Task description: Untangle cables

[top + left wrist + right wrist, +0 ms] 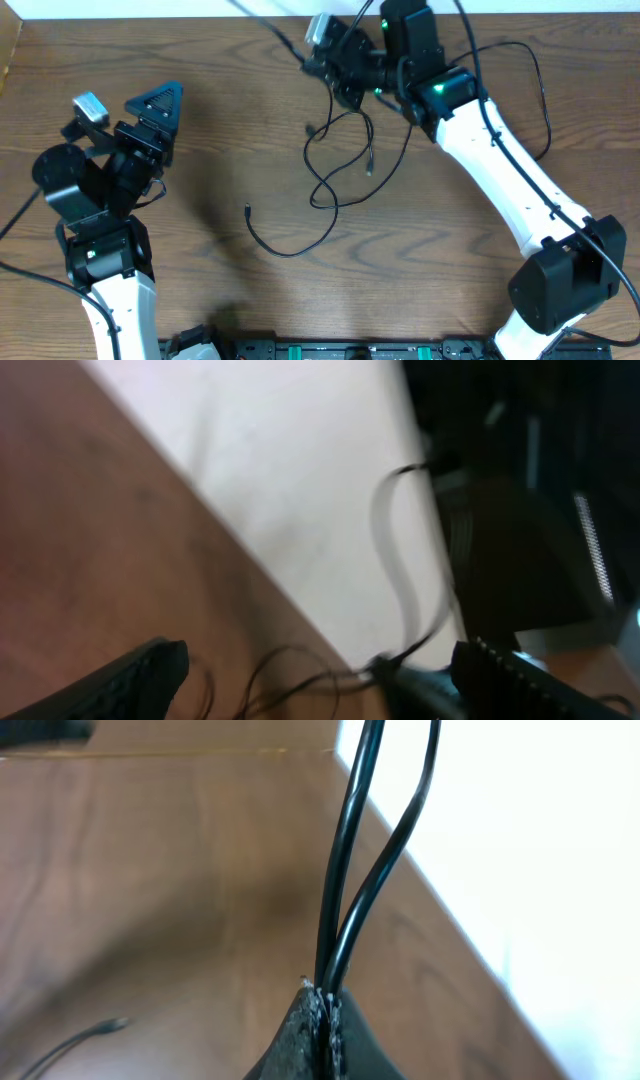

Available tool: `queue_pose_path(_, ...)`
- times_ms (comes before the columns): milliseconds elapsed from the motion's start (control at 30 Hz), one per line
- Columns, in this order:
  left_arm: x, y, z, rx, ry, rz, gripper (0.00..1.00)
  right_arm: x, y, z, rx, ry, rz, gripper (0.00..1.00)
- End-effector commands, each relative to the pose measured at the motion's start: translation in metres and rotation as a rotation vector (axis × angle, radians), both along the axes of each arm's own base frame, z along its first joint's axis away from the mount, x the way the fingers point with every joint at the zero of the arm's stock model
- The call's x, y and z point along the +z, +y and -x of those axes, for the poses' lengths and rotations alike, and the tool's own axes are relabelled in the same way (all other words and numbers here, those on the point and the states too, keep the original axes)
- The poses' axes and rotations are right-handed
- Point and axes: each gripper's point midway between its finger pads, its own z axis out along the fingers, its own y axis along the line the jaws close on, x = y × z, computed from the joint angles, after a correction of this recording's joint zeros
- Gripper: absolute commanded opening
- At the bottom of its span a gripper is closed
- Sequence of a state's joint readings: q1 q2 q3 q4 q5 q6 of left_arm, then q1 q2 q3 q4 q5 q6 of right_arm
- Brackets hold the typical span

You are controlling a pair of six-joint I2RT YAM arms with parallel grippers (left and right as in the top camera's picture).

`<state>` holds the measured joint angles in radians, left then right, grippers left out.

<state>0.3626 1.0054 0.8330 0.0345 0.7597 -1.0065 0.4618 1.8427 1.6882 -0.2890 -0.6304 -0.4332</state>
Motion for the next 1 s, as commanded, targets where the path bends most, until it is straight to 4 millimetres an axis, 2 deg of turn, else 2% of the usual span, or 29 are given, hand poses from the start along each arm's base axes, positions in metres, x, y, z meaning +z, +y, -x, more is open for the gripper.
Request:
queue_pose_path(0, -0.003, -0.003, 0.000, -0.035, 0.006, -0.061, 0.89, 0.031, -0.020, -0.018, -0.105, -0.026, -0.061, 0.01)
queue_pose_path(200, -0.042, -0.006, 0.007, -0.077, 0.128, -0.121, 0.90, 0.068, -0.060, -0.045, -0.276, -0.110, -0.104, 0.01)
queue_pose_path(433, -0.076, -0.027, 0.016, -0.201, 0.204, -0.233, 0.90, 0.111, -0.129, -0.075, -0.468, -0.193, -0.108, 0.01)
queue_pose_path(600, -0.097, -0.050, 0.015, -0.304, 0.242, -0.277, 0.90, 0.129, -0.196, -0.093, -0.596, -0.226, -0.110, 0.01)
queue_pose_path(800, -0.134, -0.074, 0.009, -0.373, 0.344, -0.310, 0.90, 0.129, -0.294, -0.112, -0.842, -0.233, -0.091, 0.01)
queue_pose_path(967, -0.163, -0.096, 0.007, -0.443, 0.415, -0.330, 0.90, 0.128, -0.371, -0.114, -1.025, -0.243, -0.062, 0.01)
